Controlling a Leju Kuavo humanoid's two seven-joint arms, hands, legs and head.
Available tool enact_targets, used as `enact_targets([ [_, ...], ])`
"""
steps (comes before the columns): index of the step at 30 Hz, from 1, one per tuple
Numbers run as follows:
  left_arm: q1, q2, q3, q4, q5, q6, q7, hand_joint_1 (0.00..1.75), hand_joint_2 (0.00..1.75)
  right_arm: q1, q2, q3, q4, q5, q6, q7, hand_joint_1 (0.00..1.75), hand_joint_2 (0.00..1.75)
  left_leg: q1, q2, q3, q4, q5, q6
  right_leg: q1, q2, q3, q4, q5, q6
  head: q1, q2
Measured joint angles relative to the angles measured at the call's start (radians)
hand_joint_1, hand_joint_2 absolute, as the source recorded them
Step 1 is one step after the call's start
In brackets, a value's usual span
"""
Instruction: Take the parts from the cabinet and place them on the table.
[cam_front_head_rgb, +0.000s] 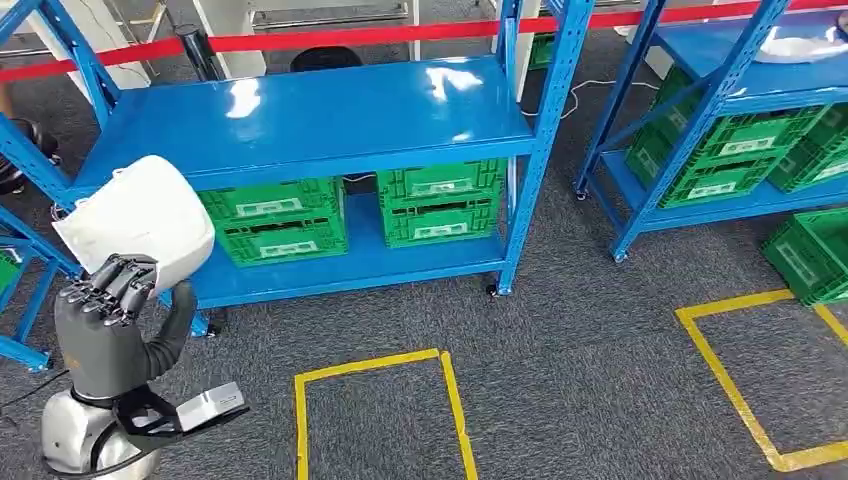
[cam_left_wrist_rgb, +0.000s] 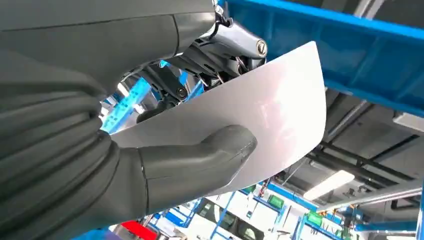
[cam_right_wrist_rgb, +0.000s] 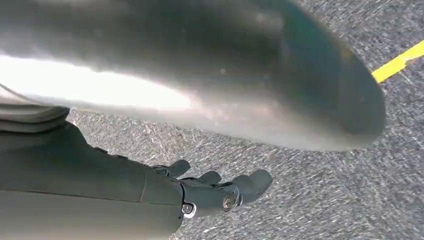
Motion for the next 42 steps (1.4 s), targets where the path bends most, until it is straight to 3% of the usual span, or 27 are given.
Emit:
enact_targets([
  [1, 0.004, 0.000, 0.000, -0.005, -0.001, 0.000, 0.002, 1.75, 1.75, 0.000, 0.000, 0.000, 0.000, 0.000, 0.000, 0.000, 0.00, 0.00, -0.005, -0.005, -0.008, -0.007, -0.002, 0.021, 0.000, 0.000, 0.001, -0.003, 0.011, 0.007, 0.005, 0.000],
  [2, 0.003, 0.000, 0.000, -0.007, -0.002, 0.000, 0.001, 1.75, 1.75, -0.001, 0.000, -0.001, 0.000, 0.000, 0.000, -0.001, 0.00, 0.00, -0.005, -0.003, -0.017, -0.011, 0.000, 0.028, 0.000, 0.000, 0.000, -0.004, 0.020, 0.012, 0.003, 0.000],
  [4, 0.004, 0.000, 0.000, -0.010, -0.002, 0.000, 0.004, 1.75, 1.75, 0.003, 0.000, -0.006, 0.000, 0.000, 0.000, -0.005, 0.00, 0.00, -0.006, 0.002, -0.035, -0.013, 0.025, 0.058, -0.007, 0.001, -0.005, -0.013, 0.043, 0.031, 0.000, 0.000],
  [6, 0.002, 0.000, 0.000, -0.012, 0.010, 0.000, 0.005, 1.75, 1.75, 0.004, 0.000, -0.008, 0.000, -0.001, -0.005, -0.033, 0.00, 0.00, -0.006, 0.006, -0.061, -0.012, 0.048, 0.072, -0.008, 0.004, -0.030, 0.046, -0.055, 0.037, 0.003, 0.000],
  [8, 0.001, 0.000, 0.000, -0.009, 0.023, 0.000, 0.004, 1.75, 1.75, 0.002, 0.000, -0.011, 0.000, -0.011, -0.021, -0.090, 0.00, 0.00, -0.010, 0.007, -0.096, -0.011, 0.077, 0.078, -0.008, 0.005, -0.066, 0.197, -0.187, 0.041, 0.003, 0.000],
  [9, -0.002, 0.000, 0.000, -0.006, 0.028, 0.000, 0.000, 1.75, 1.75, -0.001, 0.000, -0.016, 0.000, -0.015, -0.024, -0.110, 0.00, 0.00, -0.012, 0.007, -0.115, -0.009, 0.093, 0.079, -0.007, 0.006, -0.075, 0.266, -0.218, 0.040, 0.004, 0.000],
  [11, -0.020, -0.002, 0.000, 0.012, 0.030, 0.000, -0.006, 1.75, 1.75, -0.002, -0.005, -0.018, 0.000, -0.015, -0.022, -0.119, 0.00, 0.00, -0.016, 0.007, -0.155, -0.004, 0.121, 0.079, -0.003, 0.006, -0.046, 0.303, -0.177, 0.034, 0.004, 0.000],
  [13, -0.044, -0.007, -0.002, 0.032, 0.034, 0.000, -0.001, 1.75, 1.75, -0.005, -0.011, -0.018, 0.000, -0.011, -0.022, -0.138, 0.00, 0.00, -0.021, 0.006, -0.188, 0.000, 0.141, 0.076, 0.009, 0.007, 0.063, 0.186, -0.107, 0.015, 0.004, 0.000],
  [14, -0.053, -0.011, -0.002, 0.037, 0.024, 0.000, 0.006, 1.75, 1.75, -0.009, -0.014, -0.018, 0.000, -0.002, -0.032, -0.151, 0.00, 0.00, -0.020, 0.007, -0.195, 0.003, 0.151, 0.076, 0.017, 0.006, 0.135, 0.097, -0.115, 0.000, 0.003, 0.000],
  [15, -0.057, -0.016, -0.001, 0.040, 0.010, 0.000, 0.008, 1.75, 1.75, -0.014, -0.023, -0.018, -0.004, 0.007, -0.050, -0.161, 0.00, 0.00, -0.023, 0.003, -0.202, 0.005, 0.158, 0.069, 0.023, 0.007, 0.210, 0.004, -0.159, -0.010, 0.003, 0.000],
  [16, -0.059, -0.021, -0.001, 0.041, 0.006, 0.000, 0.005, 1.75, 1.75, -0.016, -0.022, -0.018, -0.004, 0.013, -0.071, -0.170, 0.00, 0.00, -0.025, 0.005, -0.204, 0.006, 0.164, 0.062, 0.025, 0.006, 0.226, -0.045, -0.177, -0.006, 0.003, 0.000],
  [18, -0.061, -0.034, -0.001, 0.042, 0.004, 0.000, -0.010, 1.75, 1.75, -0.015, -0.022, -0.018, -0.004, 0.016, -0.114, -0.183, 0.00, 0.00, -0.020, 0.006, -0.202, -0.002, 0.184, 0.052, 0.031, 0.001, 0.212, -0.042, -0.169, -0.013, 0.004, 0.000],
  [20, -0.065, -0.045, -0.001, 0.045, 0.008, 0.000, -0.020, 1.75, 1.75, -0.012, -0.021, -0.018, -0.003, 0.015, -0.119, -0.186, 0.00, 0.00, -0.019, 0.000, -0.211, 0.002, 0.188, 0.042, 0.018, -0.016, 0.204, -0.054, -0.142, -0.024, 0.006, 0.000],
  [21, -0.068, -0.048, 0.001, 0.047, 0.009, 0.000, -0.027, 1.75, 1.75, -0.013, -0.022, -0.018, -0.003, 0.015, -0.119, -0.188, 0.00, 0.00, -0.020, -0.002, -0.226, 0.023, 0.150, 0.035, 0.017, -0.017, 0.196, -0.055, -0.134, -0.031, 0.003, 0.000],
  [23, -0.075, -0.055, 0.005, 0.053, 0.009, 0.000, -0.037, 1.75, 1.75, -0.013, -0.022, -0.018, -0.004, 0.016, -0.121, -0.194, 0.00, 0.00, -0.012, -0.001, -0.267, 0.160, 0.033, 0.019, 0.013, -0.029, 0.176, -0.055, -0.118, -0.034, 0.001, 0.000],
  [25, -0.076, -0.063, 0.010, 0.061, 0.008, 0.000, -0.047, 1.75, 1.75, -0.011, -0.022, -0.018, -0.003, 0.031, -0.123, -0.201, 0.00, 0.00, -0.005, -0.001, -0.302, 0.299, -0.006, 0.007, 0.010, -0.045, 0.156, -0.049, -0.107, -0.030, 0.001, 0.000],
  [27, -0.077, -0.070, 0.016, 0.066, 0.002, 0.000, -0.044, 1.75, 1.75, -0.011, -0.022, -0.011, -0.003, 0.057, -0.138, -0.208, 0.00, 0.00, 0.002, 0.003, -0.257, 0.263, 0.039, -0.002, 0.004, -0.062, 0.142, -0.043, -0.102, -0.024, 0.000, 0.000],
  [28, -0.080, -0.071, 0.016, 0.066, 0.001, 0.000, -0.039, 1.75, 1.75, -0.011, -0.022, -0.007, -0.003, 0.066, -0.143, -0.210, 0.00, 0.00, 0.005, 0.013, -0.196, 0.179, 0.067, -0.005, 0.001, -0.072, 0.139, -0.039, -0.102, -0.022, 0.000, 0.000],
  [29, -0.086, -0.071, 0.016, 0.066, 0.000, 0.000, -0.036, 1.75, 1.75, -0.012, -0.022, -0.002, -0.003, 0.071, -0.148, -0.210, 0.00, 0.00, 0.007, 0.041, -0.130, 0.080, 0.088, -0.009, -0.001, -0.082, 0.138, -0.033, -0.105, -0.017, 0.000, 0.000],
  [30, -0.097, -0.072, 0.016, 0.066, -0.003, 0.000, -0.035, 1.75, 1.75, -0.011, -0.023, 0.003, -0.004, 0.076, -0.149, -0.208, 0.00, 0.00, 0.004, 0.093, -0.093, 0.013, 0.065, -0.010, 0.004, -0.092, 0.139, -0.025, -0.108, -0.009, -0.001, 0.000],
  [31, -0.103, -0.077, 0.016, 0.066, -0.007, 0.000, -0.035, 1.75, 1.75, -0.010, -0.023, 0.007, -0.004, 0.079, -0.148, -0.206, 0.00, 0.00, -0.008, 0.093, -0.088, 0.014, 0.074, 0.011, 0.007, -0.100, 0.136, -0.020, -0.109, -0.002, -0.003, 0.000],
  [34, -0.101, -0.081, 0.026, 0.057, -0.013, 0.000, -0.036, 1.75, 1.75, -0.013, -0.023, 0.012, -0.004, 0.088, -0.142, -0.200, 0.00, 0.00, -0.008, 0.056, -0.104, 0.008, 0.068, 0.040, 0.009, -0.135, 0.140, -0.017, -0.109, 0.012, 0.001, 0.000],
  [35, -0.099, -0.084, 0.028, 0.052, -0.013, 0.000, -0.039, 1.75, 1.75, -0.013, -0.023, 0.013, -0.004, 0.089, -0.137, -0.201, 0.00, 0.00, -0.001, 0.042, -0.103, 0.000, 0.075, 0.051, 0.006, -0.129, 0.138, -0.014, -0.117, 0.022, 0.002, 0.000],
  [36, -0.099, -0.088, 0.031, 0.046, -0.013, 0.000, -0.042, 1.75, 1.75, -0.014, -0.026, 0.013, -0.004, 0.090, -0.133, -0.203, 0.00, 0.00, -0.001, 0.032, -0.105, -0.001, 0.078, 0.055, 0.001, -0.073, 0.129, 0.011, -0.138, 0.028, 0.006, 0.000],
  [38, -0.098, -0.097, 0.035, 0.044, -0.008, 0.000, -0.051, 1.75, 1.75, -0.012, -0.026, 0.016, -0.004, 0.090, -0.126, -0.204, 0.00, 0.00, 0.000, 0.007, -0.113, -0.001, 0.084, 0.065, -0.002, -0.010, 0.059, 0.160, -0.217, 0.032, 0.011, 0.000],
  [40, -0.093, -0.103, 0.044, 0.045, -0.002, 0.000, -0.061, 1.75, 1.75, -0.009, -0.026, 0.018, -0.004, 0.090, -0.126, -0.206, 0.00, 0.00, -0.002, -0.023, -0.121, 0.002, 0.088, 0.068, -0.001, 0.001, -0.015, 0.299, -0.258, 0.032, 0.011, 0.000],
  [42, -0.091, -0.108, 0.050, 0.046, -0.002, 0.000, -0.067, 1.75, 1.75, -0.008, -0.028, 0.021, -0.004, 0.096, -0.125, -0.211, 0.00, 0.00, -0.003, -0.051, -0.124, 0.007, 0.089, 0.066, -0.001, 0.003, -0.008, 0.269, -0.212, 0.027, 0.011, 0.000],
])
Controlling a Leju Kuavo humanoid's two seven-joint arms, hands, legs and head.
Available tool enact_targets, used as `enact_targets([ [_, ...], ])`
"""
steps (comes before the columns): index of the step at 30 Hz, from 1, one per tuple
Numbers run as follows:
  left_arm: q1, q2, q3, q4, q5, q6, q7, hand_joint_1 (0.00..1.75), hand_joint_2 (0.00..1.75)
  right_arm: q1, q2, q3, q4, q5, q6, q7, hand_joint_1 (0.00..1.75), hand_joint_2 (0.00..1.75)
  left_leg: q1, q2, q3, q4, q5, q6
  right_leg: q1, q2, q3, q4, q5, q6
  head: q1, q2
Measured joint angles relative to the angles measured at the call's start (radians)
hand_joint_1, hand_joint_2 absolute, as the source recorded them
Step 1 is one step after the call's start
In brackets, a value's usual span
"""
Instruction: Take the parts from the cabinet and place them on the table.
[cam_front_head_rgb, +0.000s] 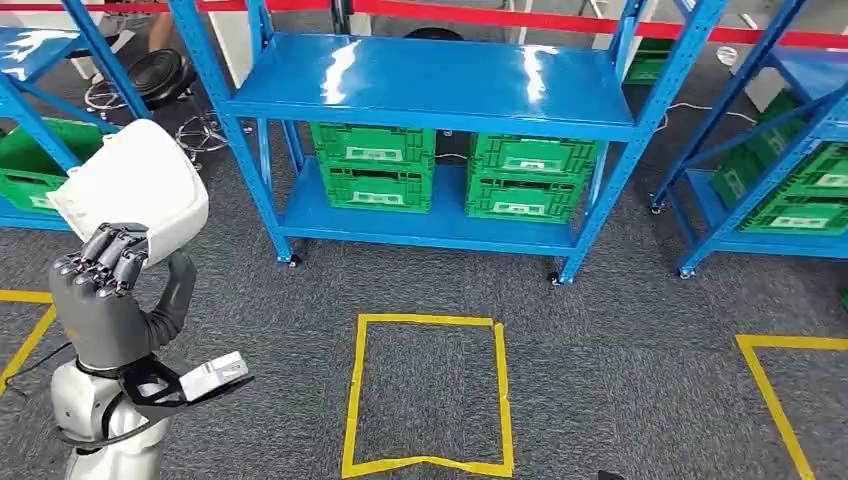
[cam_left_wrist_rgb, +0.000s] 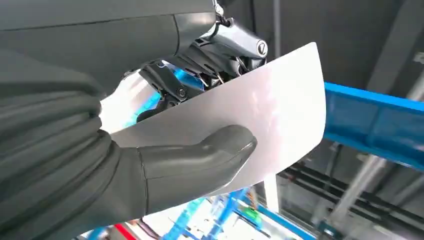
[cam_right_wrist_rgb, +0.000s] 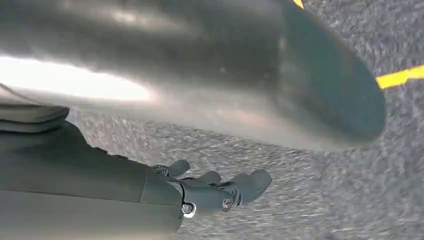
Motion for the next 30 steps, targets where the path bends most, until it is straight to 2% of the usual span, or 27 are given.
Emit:
enact_targets([
  [1, 0.000, -0.005, 0.005, 0.000, -0.010, 0.000, 0.000, 1.75, 1.75, -0.001, -0.001, 0.002, 0.000, 0.003, 0.006, -0.003, 0.00, 0.00, 0.000, -0.019, 0.000, 0.003, 0.000, -0.001, 0.000, 0.007, 0.044, -0.099, 0.063, -0.006, 0.000, 0.000],
  [2, 0.000, -0.009, 0.008, -0.002, -0.016, 0.000, 0.001, 1.75, 1.75, -0.002, -0.002, 0.006, 0.000, 0.005, 0.011, -0.005, 0.00, 0.00, 0.000, -0.031, 0.000, 0.005, 0.001, -0.003, 0.000, 0.025, 0.084, -0.186, 0.108, -0.011, 0.000, 0.000],
  [3, 0.001, -0.013, 0.011, -0.003, -0.023, 0.000, 0.002, 1.75, 1.75, -0.003, -0.005, 0.008, 0.000, 0.006, 0.016, -0.006, 0.00, 0.00, 0.004, -0.040, -0.003, 0.005, 0.003, -0.006, -0.002, 0.087, 0.112, -0.256, 0.118, -0.017, 0.000, 0.000],
  [4, -0.001, -0.016, 0.016, -0.005, -0.026, 0.000, 0.003, 1.75, 1.75, -0.003, -0.007, 0.010, 0.000, 0.006, 0.018, -0.006, 0.00, 0.00, -0.002, -0.052, -0.012, 0.009, 0.005, -0.016, -0.006, 0.114, 0.116, -0.274, 0.112, -0.016, -0.002, 0.000],
  [5, 0.003, -0.021, 0.019, -0.008, -0.030, 0.000, 0.003, 1.75, 1.75, -0.004, -0.006, 0.010, 0.000, 0.006, 0.019, -0.004, 0.00, 0.00, 0.006, -0.065, -0.018, 0.006, 0.012, -0.026, -0.002, 0.098, 0.113, -0.271, 0.114, -0.012, -0.001, 0.000],
  [7, 0.016, -0.023, 0.027, -0.015, -0.029, 0.000, 0.003, 1.75, 1.75, -0.005, -0.007, 0.012, 0.000, 0.008, 0.024, -0.001, 0.00, 0.00, 0.012, -0.090, -0.022, -0.004, 0.021, -0.042, 0.004, 0.079, 0.112, -0.272, 0.117, -0.018, -0.001, 0.000],
  [8, 0.020, -0.023, 0.032, -0.020, -0.030, 0.000, 0.006, 1.75, 1.75, -0.005, -0.006, 0.015, 0.000, 0.012, 0.031, 0.001, 0.00, 0.00, 0.007, -0.103, -0.029, -0.006, 0.024, -0.050, -0.011, 0.059, 0.118, -0.290, 0.128, -0.027, -0.002, 0.000],
  [9, 0.024, -0.023, 0.036, -0.023, -0.032, 0.000, 0.013, 1.75, 1.75, -0.005, -0.007, 0.015, 0.000, 0.014, 0.032, 0.002, 0.00, 0.00, 0.002, -0.051, -0.035, 0.008, 0.013, -0.050, -0.009, 0.045, 0.121, -0.295, 0.132, -0.031, -0.003, 0.000],
  [10, 0.021, -0.023, 0.039, -0.025, -0.040, 0.001, 0.024, 1.75, 1.75, -0.004, -0.008, 0.015, 0.000, 0.016, 0.032, 0.002, 0.00, 0.00, -0.001, 0.005, -0.056, 0.055, -0.021, -0.051, -0.008, 0.032, 0.121, -0.297, 0.133, -0.041, -0.017, 0.000],
  [11, 0.021, -0.023, 0.039, -0.025, -0.051, 0.001, 0.035, 1.75, 1.75, -0.002, -0.008, 0.016, 0.000, 0.018, 0.033, 0.002, 0.00, 0.00, 0.001, 0.030, -0.088, 0.124, -0.060, -0.056, -0.006, 0.016, 0.120, -0.297, 0.133, -0.042, -0.019, 0.000],
  [12, 0.026, -0.023, 0.039, -0.024, -0.059, 0.000, 0.046, 1.75, 1.75, 0.001, -0.008, 0.016, 0.000, 0.019, 0.033, 0.004, 0.00, 0.00, 0.003, 0.040, -0.124, 0.206, -0.098, -0.061, -0.004, 0.000, 0.119, -0.296, 0.132, -0.043, -0.018, 0.000],
  [13, 0.031, -0.023, 0.039, -0.024, -0.065, 0.000, 0.055, 1.75, 1.75, 0.004, -0.009, 0.016, 0.000, 0.021, 0.033, 0.006, 0.00, 0.00, 0.004, 0.043, -0.151, 0.268, -0.121, -0.064, -0.003, -0.015, 0.117, -0.295, 0.132, -0.043, -0.018, 0.000],
  [14, 0.033, -0.022, 0.039, -0.024, -0.066, 0.000, 0.064, 1.75, 1.75, 0.006, -0.009, 0.017, 0.000, 0.023, 0.033, 0.010, 0.00, 0.00, 0.005, 0.044, -0.162, 0.298, -0.123, -0.066, -0.002, -0.032, 0.116, -0.293, 0.132, -0.044, -0.018, 0.000],
  [15, 0.033, -0.020, 0.039, -0.024, -0.067, 0.000, 0.068, 1.75, 1.75, 0.007, -0.009, 0.018, 0.000, 0.023, 0.034, 0.011, 0.00, 0.00, 0.005, 0.047, -0.150, 0.281, -0.106, -0.067, -0.002, -0.045, 0.115, -0.291, 0.131, -0.043, -0.018, 0.000],
  [17, 0.033, -0.016, 0.039, -0.028, -0.064, 0.000, 0.071, 1.75, 1.75, 0.005, -0.008, 0.021, 0.000, 0.024, 0.035, 0.015, 0.00, 0.00, 0.005, 0.067, -0.051, 0.112, -0.026, -0.065, -0.002, -0.074, 0.115, -0.286, 0.127, -0.040, -0.019, 0.000],
  [18, 0.033, -0.015, 0.039, -0.031, -0.062, 0.000, 0.070, 1.75, 1.75, 0.005, -0.008, 0.024, 0.000, 0.024, 0.036, 0.014, 0.00, 0.00, 0.004, 0.100, 0.000, 0.027, 0.001, -0.062, 0.000, -0.083, 0.117, -0.282, 0.124, -0.036, -0.019, 0.000],
  [19, 0.032, -0.014, 0.039, -0.034, -0.062, 0.000, 0.068, 1.75, 1.75, 0.004, -0.008, 0.025, 0.000, 0.024, 0.038, 0.014, 0.00, 0.00, -0.007, 0.137, 0.013, -0.002, -0.018, -0.046, 0.009, -0.093, 0.117, -0.279, 0.119, -0.029, -0.018, 0.000],
  [20, 0.032, -0.015, 0.039, -0.037, -0.062, 0.000, 0.068, 1.75, 1.75, 0.005, -0.008, 0.027, 0.000, 0.024, 0.040, 0.014, 0.00, 0.00, -0.005, 0.125, 0.013, -0.006, -0.009, -0.037, 0.008, -0.100, 0.117, -0.278, 0.119, -0.024, -0.016, 0.000],
  [21, 0.033, -0.014, 0.039, -0.037, -0.062, 0.001, 0.068, 1.75, 1.75, 0.004, -0.008, 0.029, 0.000, 0.024, 0.040, 0.014, 0.00, 0.00, -0.007, 0.112, 0.007, -0.003, -0.008, -0.033, 0.008, -0.108, 0.118, -0.279, 0.121, -0.018, -0.016, 0.000],
  [23, 0.034, -0.010, 0.040, -0.042, -0.060, 0.000, 0.065, 1.75, 1.75, 0.000, -0.008, 0.033, 0.000, 0.024, 0.043, 0.013, 0.00, 0.00, -0.007, 0.088, 0.001, -0.009, -0.002, -0.019, 0.007, -0.132, 0.122, -0.281, 0.121, -0.006, -0.017, 0.000],
  [24, 0.036, -0.010, 0.040, -0.043, -0.056, 0.001, 0.060, 1.75, 1.75, -0.001, -0.008, 0.033, 0.000, 0.024, 0.050, 0.010, 0.00, 0.00, 0.001, 0.079, 0.005, -0.015, 0.006, -0.011, 0.001, -0.105, 0.120, -0.274, 0.111, 0.003, -0.016, 0.000],
  [25, 0.033, -0.009, 0.042, -0.045, -0.049, 0.001, 0.054, 1.75, 1.75, -0.002, -0.008, 0.034, 0.000, 0.024, 0.054, 0.005, 0.00, 0.00, 0.002, 0.068, 0.002, -0.016, 0.009, -0.006, 0.000, -0.052, 0.105, -0.237, 0.080, 0.007, -0.015, 0.000],
  [26, 0.032, -0.009, 0.042, -0.045, -0.046, 0.001, 0.053, 1.75, 1.75, -0.002, -0.008, 0.034, 0.000, 0.026, 0.056, 0.003, 0.00, 0.00, 0.002, 0.060, -0.001, -0.016, 0.012, -0.001, -0.002, -0.020, 0.076, -0.172, 0.040, 0.009, -0.011, 0.000],
  [27, 0.034, -0.009, 0.042, -0.043, -0.041, 0.001, 0.048, 1.75, 1.75, -0.002, -0.007, 0.034, 0.000, 0.029, 0.060, 0.002, 0.00, 0.00, 0.002, 0.048, -0.004, -0.016, 0.013, 0.000, -0.003, -0.005, 0.039, -0.090, 0.001, 0.011, -0.010, 0.000],
  [28, 0.035, -0.009, 0.043, -0.043, -0.039, 0.001, 0.045, 1.75, 1.75, -0.002, -0.007, 0.035, 0.000, 0.032, 0.063, 0.002, 0.00, 0.00, 0.002, 0.038, -0.008, -0.015, 0.014, 0.001, -0.003, -0.001, 0.006, -0.021, -0.027, 0.012, -0.010, 0.000],
  [29, 0.035, -0.009, 0.045, -0.042, -0.030, 0.001, 0.044, 1.75, 1.75, -0.002, -0.007, 0.035, 0.000, 0.033, 0.065, 0.005, 0.00, 0.00, 0.002, 0.021, -0.012, -0.013, 0.016, 0.000, -0.003, 0.000, -0.025, 0.038, -0.039, 0.012, -0.010, 0.000],
  [30, 0.035, -0.008, 0.045, -0.040, -0.018, 0.001, 0.050, 1.75, 1.75, -0.002, -0.007, 0.035, 0.000, 0.033, 0.068, 0.009, 0.00, 0.00, 0.002, 0.005, -0.015, -0.010, 0.017, -0.002, -0.004, 0.001, -0.023, 0.033, -0.021, 0.012, -0.010, 0.000],
])
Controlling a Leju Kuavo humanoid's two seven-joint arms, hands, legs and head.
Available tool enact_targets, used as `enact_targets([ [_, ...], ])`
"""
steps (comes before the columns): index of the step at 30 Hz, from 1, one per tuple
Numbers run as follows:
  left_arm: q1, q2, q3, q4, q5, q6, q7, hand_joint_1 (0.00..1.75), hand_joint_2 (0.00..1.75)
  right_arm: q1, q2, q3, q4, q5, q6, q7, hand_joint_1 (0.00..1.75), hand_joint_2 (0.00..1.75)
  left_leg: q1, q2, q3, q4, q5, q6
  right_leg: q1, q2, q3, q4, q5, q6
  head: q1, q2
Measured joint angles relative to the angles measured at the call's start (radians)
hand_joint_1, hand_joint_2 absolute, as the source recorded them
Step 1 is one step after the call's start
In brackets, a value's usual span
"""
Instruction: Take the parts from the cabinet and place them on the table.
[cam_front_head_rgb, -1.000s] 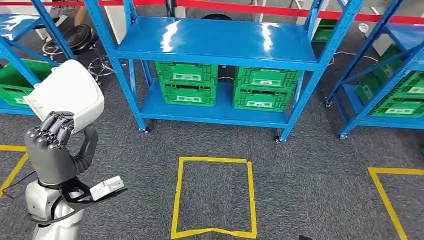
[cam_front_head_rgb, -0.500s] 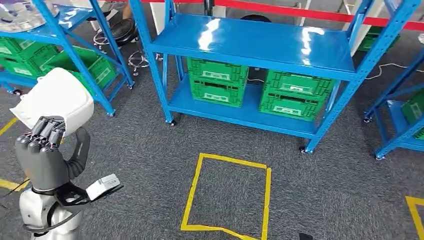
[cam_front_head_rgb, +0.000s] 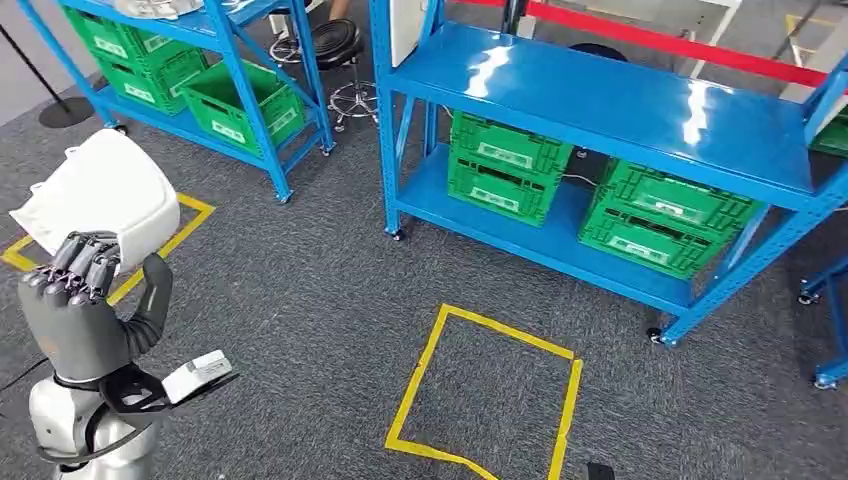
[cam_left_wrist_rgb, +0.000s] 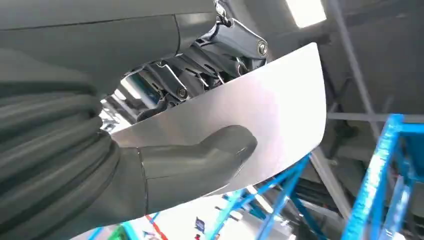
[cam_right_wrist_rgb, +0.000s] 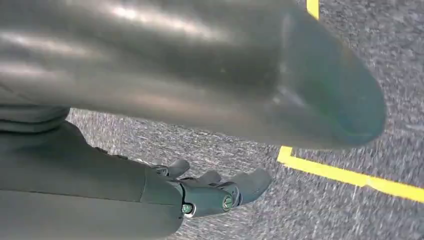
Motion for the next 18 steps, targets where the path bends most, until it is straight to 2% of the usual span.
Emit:
enact_targets([
  [1, -0.001, 0.001, 0.000, 0.003, 0.012, 0.000, 0.019, 1.75, 1.75, -0.001, 0.000, 0.000, 0.000, -0.002, 0.000, 0.001, 0.00, 0.00, 0.001, -0.014, -0.001, 0.003, 0.001, -0.002, -0.002, 0.002, 0.023, -0.052, 0.037, -0.001, 0.000, 0.000],
  [2, -0.005, 0.003, 0.000, 0.006, 0.021, 0.000, 0.035, 1.75, 1.75, -0.002, 0.000, 0.000, 0.000, -0.009, 0.001, 0.001, 0.00, 0.00, 0.003, -0.028, -0.002, 0.006, 0.002, -0.004, -0.004, 0.008, 0.063, -0.127, 0.080, -0.002, 0.000, 0.000],
  [3, -0.013, 0.005, 0.001, 0.010, 0.028, 0.000, 0.045, 1.75, 1.75, -0.003, 0.000, 0.000, 0.000, -0.016, 0.001, 0.000, 0.00, 0.00, 0.005, -0.042, -0.004, 0.011, 0.002, -0.010, -0.008, 0.033, 0.115, -0.234, 0.127, -0.002, 0.000, 0.000],
  [4, -0.021, 0.007, 0.001, 0.013, 0.030, 0.000, 0.045, 1.75, 1.75, -0.003, 0.000, 0.000, 0.000, -0.022, 0.001, 0.001, 0.00, 0.00, 0.005, -0.055, -0.010, 0.016, 0.001, -0.018, -0.015, 0.091, 0.142, -0.292, 0.119, -0.002, 0.000, 0.000],
  [5, -0.028, 0.007, 0.002, 0.014, 0.029, 0.000, 0.043, 1.75, 1.75, -0.001, 0.000, 0.000, 0.000, -0.025, 0.002, 0.000, 0.00, 0.00, 0.003, -0.067, -0.015, 0.020, 0.004, -0.028, -0.006, 0.083, 0.138, -0.296, 0.122, -0.007, 0.000, 0.000],
  [6, -0.031, 0.007, 0.002, 0.015, 0.028, 0.000, 0.036, 1.75, 1.75, -0.002, 0.000, 0.000, 0.000, -0.028, 0.002, 0.003, 0.00, 0.00, 0.003, -0.073, -0.019, 0.016, 0.007, -0.034, -0.006, 0.069, 0.137, -0.293, 0.123, -0.013, -0.001, 0.000],
  [8, -0.030, 0.007, 0.003, 0.016, 0.021, 0.000, 0.003, 1.75, 1.75, -0.002, 0.000, -0.001, 0.000, -0.034, 0.003, 0.004, 0.00, 0.00, 0.007, -0.092, -0.019, 0.003, 0.018, -0.051, 0.000, 0.053, 0.137, -0.295, 0.128, -0.028, -0.001, 0.000],
  [9, -0.030, 0.007, 0.003, 0.016, 0.021, 0.000, -0.005, 1.75, 1.75, -0.002, 0.000, -0.001, 0.000, -0.035, 0.003, 0.005, 0.00, 0.00, 0.007, -0.090, -0.026, 0.004, 0.018, -0.054, -0.008, 0.042, 0.138, -0.303, 0.136, -0.039, -0.001, 0.000],
  [10, -0.032, 0.008, 0.005, 0.016, 0.025, 0.000, -0.015, 1.75, 1.75, -0.002, -0.001, -0.001, 0.000, -0.037, 0.004, 0.005, 0.00, 0.00, 0.003, -0.027, -0.035, 0.027, -0.001, -0.054, -0.007, 0.034, 0.138, -0.305, 0.140, -0.045, -0.004, 0.000],
  [11, -0.038, 0.007, 0.005, 0.017, 0.028, 0.000, -0.022, 1.75, 1.75, 0.000, -0.002, -0.002, 0.000, -0.038, 0.004, 0.005, 0.00, 0.00, 0.002, 0.018, -0.062, 0.087, -0.040, -0.056, -0.004, 0.027, 0.136, -0.305, 0.140, -0.052, -0.013, 0.000],
  [12, -0.039, 0.005, 0.005, 0.018, 0.031, 0.000, -0.033, 1.75, 1.75, 0.004, -0.002, -0.003, 0.000, -0.040, 0.005, 0.005, 0.00, 0.00, 0.002, 0.037, -0.099, 0.174, -0.084, -0.059, -0.001, 0.018, 0.136, -0.305, 0.141, -0.054, -0.013, 0.000],
  [14, -0.038, 0.003, 0.005, 0.021, 0.032, 0.000, -0.039, 1.75, 1.75, 0.012, -0.003, -0.005, 0.000, -0.042, 0.006, 0.006, 0.00, 0.00, 0.002, 0.042, -0.153, 0.301, -0.133, -0.061, 0.002, 0.001, 0.134, -0.304, 0.140, -0.056, -0.014, 0.000],
  [15, -0.038, 0.003, 0.005, 0.024, 0.033, 0.000, -0.040, 1.75, 1.75, 0.014, -0.003, -0.005, 0.000, -0.042, 0.006, 0.007, 0.00, 0.00, 0.002, 0.042, -0.158, 0.319, -0.131, -0.060, 0.004, -0.006, 0.133, -0.303, 0.140, -0.056, -0.014, 0.000],
  [16, -0.039, 0.003, 0.005, 0.026, 0.036, 0.000, -0.045, 1.75, 1.75, 0.015, -0.003, -0.005, 0.000, -0.042, 0.006, 0.010, 0.00, 0.00, 0.002, 0.042, -0.139, 0.290, -0.108, -0.058, 0.005, -0.011, 0.133, -0.303, 0.140, -0.056, -0.014, 0.000],
  [18, -0.040, 0.001, 0.008, 0.026, 0.045, 0.000, -0.061, 1.75, 1.75, 0.013, -0.003, -0.005, 0.000, -0.042, 0.010, 0.020, 0.00, 0.00, 0.001, 0.043, -0.056, 0.146, -0.039, -0.050, 0.005, -0.016, 0.134, -0.302, 0.139, -0.055, -0.014, 0.000],
])
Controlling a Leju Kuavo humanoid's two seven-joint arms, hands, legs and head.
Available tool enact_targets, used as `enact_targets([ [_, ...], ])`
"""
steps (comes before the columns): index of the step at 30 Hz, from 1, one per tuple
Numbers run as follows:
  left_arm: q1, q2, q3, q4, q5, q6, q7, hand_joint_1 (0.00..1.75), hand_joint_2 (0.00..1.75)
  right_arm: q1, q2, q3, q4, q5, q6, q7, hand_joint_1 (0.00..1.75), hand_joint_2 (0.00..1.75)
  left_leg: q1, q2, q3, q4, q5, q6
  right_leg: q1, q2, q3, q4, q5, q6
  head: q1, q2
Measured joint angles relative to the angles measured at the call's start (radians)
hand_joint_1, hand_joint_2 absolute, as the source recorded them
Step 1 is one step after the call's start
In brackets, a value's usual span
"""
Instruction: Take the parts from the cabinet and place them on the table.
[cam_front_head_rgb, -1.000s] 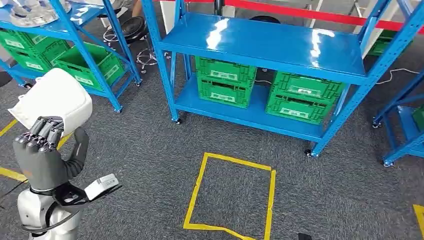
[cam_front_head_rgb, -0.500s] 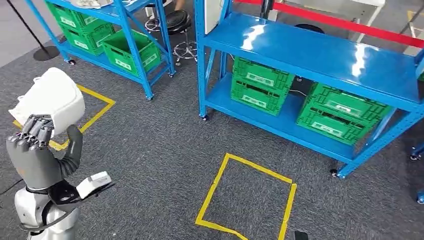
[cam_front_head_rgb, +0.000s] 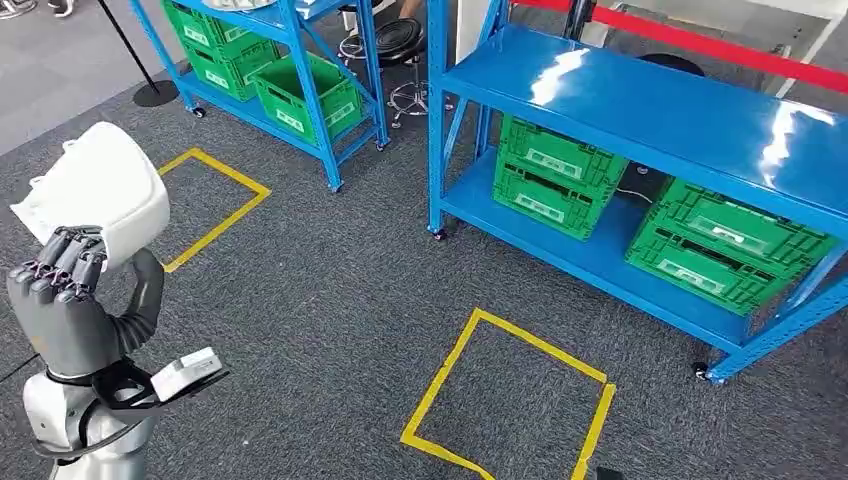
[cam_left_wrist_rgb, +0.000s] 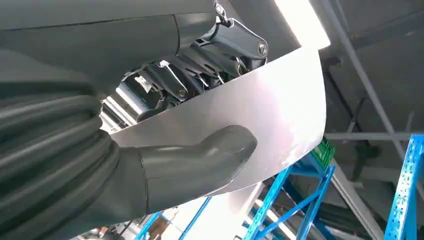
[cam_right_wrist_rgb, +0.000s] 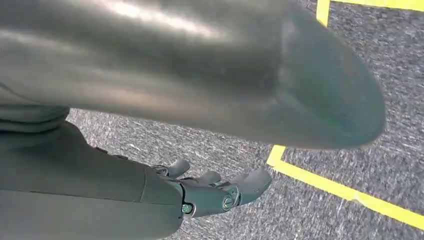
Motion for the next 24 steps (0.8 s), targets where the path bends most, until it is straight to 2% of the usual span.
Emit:
enact_targets([
  [1, -0.002, -0.003, 0.005, -0.001, 0.003, 0.000, -0.007, 1.75, 1.75, -0.001, 0.000, 0.000, 0.000, 0.000, 0.002, 0.004, 0.00, 0.00, -0.001, 0.006, 0.058, -0.103, 0.028, 0.007, 0.000, -0.002, 0.001, 0.001, -0.001, 0.002, 0.000, 0.000],
  [2, -0.003, -0.006, 0.008, -0.003, 0.003, 0.000, -0.009, 1.75, 1.75, -0.001, 0.000, 0.000, 0.000, 0.002, 0.005, 0.004, 0.00, 0.00, -0.011, 0.011, 0.075, -0.133, 0.007, 0.010, 0.007, -0.004, -0.004, 0.005, -0.004, 0.010, 0.000, 0.000],
  [4, 0.002, -0.012, 0.015, -0.008, 0.003, 0.000, -0.010, 1.75, 1.75, 0.000, 0.000, 0.000, 0.000, 0.004, 0.008, 0.003, 0.00, 0.00, -0.010, 0.008, 0.069, -0.134, 0.015, 0.017, 0.006, -0.004, -0.007, 0.003, 0.001, 0.019, 0.001, 0.000],
  [5, 0.005, -0.012, 0.019, -0.009, 0.002, 0.000, -0.010, 1.75, 1.75, 0.000, -0.001, 0.000, 0.000, 0.006, 0.008, 0.001, 0.00, 0.00, -0.009, 0.007, 0.069, -0.136, 0.018, 0.015, 0.008, -0.004, -0.008, 0.005, -0.002, 0.006, 0.002, 0.000],
  [6, 0.007, -0.012, 0.021, -0.009, 0.002, 0.000, -0.010, 1.75, 1.75, 0.000, -0.001, 0.000, 0.000, 0.006, 0.008, 0.000, 0.00, 0.00, -0.010, 0.006, 0.069, -0.136, 0.018, 0.016, 0.007, -0.004, -0.007, 0.003, 0.000, 0.004, 0.002, 0.000],
  [11, 0.021, -0.014, 0.031, -0.027, 0.018, 0.000, -0.031, 1.75, 1.75, -0.009, -0.001, 0.000, 0.000, 0.012, 0.018, -0.025, 0.00, 0.00, -0.011, 0.006, 0.068, -0.135, 0.017, 0.026, 0.006, -0.003, -0.002, -0.008, 0.007, 0.014, 0.002, 0.000],
  [16, 0.032, -0.014, 0.049, -0.053, 0.074, 0.000, -0.035, 1.75, 1.75, -0.023, -0.002, 0.002, 0.000, 0.035, 0.026, -0.031, 0.00, 0.00, -0.012, 0.006, 0.067, -0.134, 0.018, 0.030, 0.005, -0.004, -0.001, -0.010, 0.010, 0.026, 0.002, 0.000],
  [24, 0.098, -0.031, 0.090, -0.118, 0.069, 0.000, -0.035, 1.75, 1.75, -0.019, -0.005, 0.011, 0.000, 0.063, 0.026, -0.001, 0.00, 0.00, -0.011, 0.006, 0.067, -0.135, 0.019, 0.029, 0.007, -0.004, -0.003, -0.010, 0.010, 0.027, 0.002, 0.000],
])
